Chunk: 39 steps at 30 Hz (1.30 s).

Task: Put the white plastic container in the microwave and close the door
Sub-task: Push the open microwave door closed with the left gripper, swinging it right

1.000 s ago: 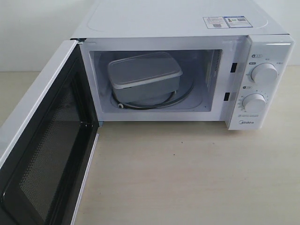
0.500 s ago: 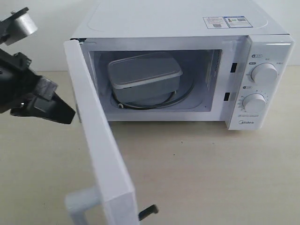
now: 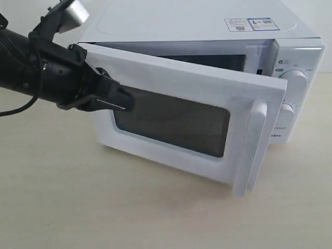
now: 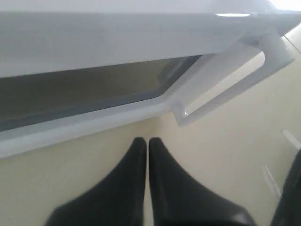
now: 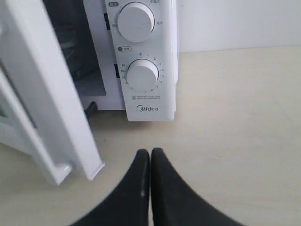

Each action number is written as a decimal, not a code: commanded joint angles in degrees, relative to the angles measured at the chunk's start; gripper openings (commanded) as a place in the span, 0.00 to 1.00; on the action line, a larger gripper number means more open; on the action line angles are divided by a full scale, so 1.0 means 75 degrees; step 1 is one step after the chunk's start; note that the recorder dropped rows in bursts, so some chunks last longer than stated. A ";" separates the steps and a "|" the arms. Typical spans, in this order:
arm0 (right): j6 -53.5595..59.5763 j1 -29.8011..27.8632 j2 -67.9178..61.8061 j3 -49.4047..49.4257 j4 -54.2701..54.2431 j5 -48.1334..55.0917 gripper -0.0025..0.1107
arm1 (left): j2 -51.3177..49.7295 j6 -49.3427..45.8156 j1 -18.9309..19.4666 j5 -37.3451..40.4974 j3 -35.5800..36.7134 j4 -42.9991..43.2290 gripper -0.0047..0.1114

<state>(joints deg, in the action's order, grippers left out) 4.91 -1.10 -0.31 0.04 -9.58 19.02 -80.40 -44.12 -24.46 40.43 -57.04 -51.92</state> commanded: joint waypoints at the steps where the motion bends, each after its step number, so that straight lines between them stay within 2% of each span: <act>1: 0.0142 -0.0029 0.0041 -0.0005 0.0205 -0.0084 0.02 | 0.0093 -0.0067 -0.0022 -0.1304 -0.0045 0.0136 0.08; 3: 0.0158 -0.0029 0.0041 -0.0005 0.0168 -0.0084 0.02 | 0.0035 -0.0067 -0.0021 -0.1304 -0.0045 0.0257 0.08; 7: 0.0158 -0.0029 0.0041 -0.0005 0.0167 -0.0154 0.02 | -0.0105 -0.0067 -0.0021 -0.2011 -0.0045 0.0271 0.08; 14: 0.0158 -0.0029 0.0041 -0.0005 0.0167 -0.1864 0.02 | -0.0476 -0.0143 -0.0021 -0.2881 -0.0045 0.0161 0.08; 21: 0.0126 -0.0029 0.0041 -0.0005 0.0167 -0.3077 0.02 | -0.0719 -0.0260 -0.0021 -0.3089 -0.0045 0.0145 0.08; 27: -0.0814 -0.0029 0.0041 -0.0005 0.0167 -0.3629 0.02 | -0.0764 -0.0496 -0.0021 -0.3606 -0.0045 0.0145 0.08; 30: -0.1277 -0.0029 0.0041 -0.0005 0.0167 -0.3765 0.02 | -0.0764 -0.0691 -0.0021 -0.3639 -0.0045 0.0159 0.08; 34: -0.1875 -0.0029 0.0041 -0.0005 0.0153 -0.3976 0.02 | -0.0510 -0.0746 -0.0021 -0.3155 -0.0045 0.0216 0.08; 39: -0.2405 0.0026 0.0041 -0.0005 0.0445 -0.4199 0.02 | 0.0332 -0.0746 -0.0021 -0.2809 0.0215 0.0264 0.08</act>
<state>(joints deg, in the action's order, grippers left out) -11.28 -1.10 -0.31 0.04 -8.45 -11.10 -81.68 -49.19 -24.46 18.33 -56.79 -50.23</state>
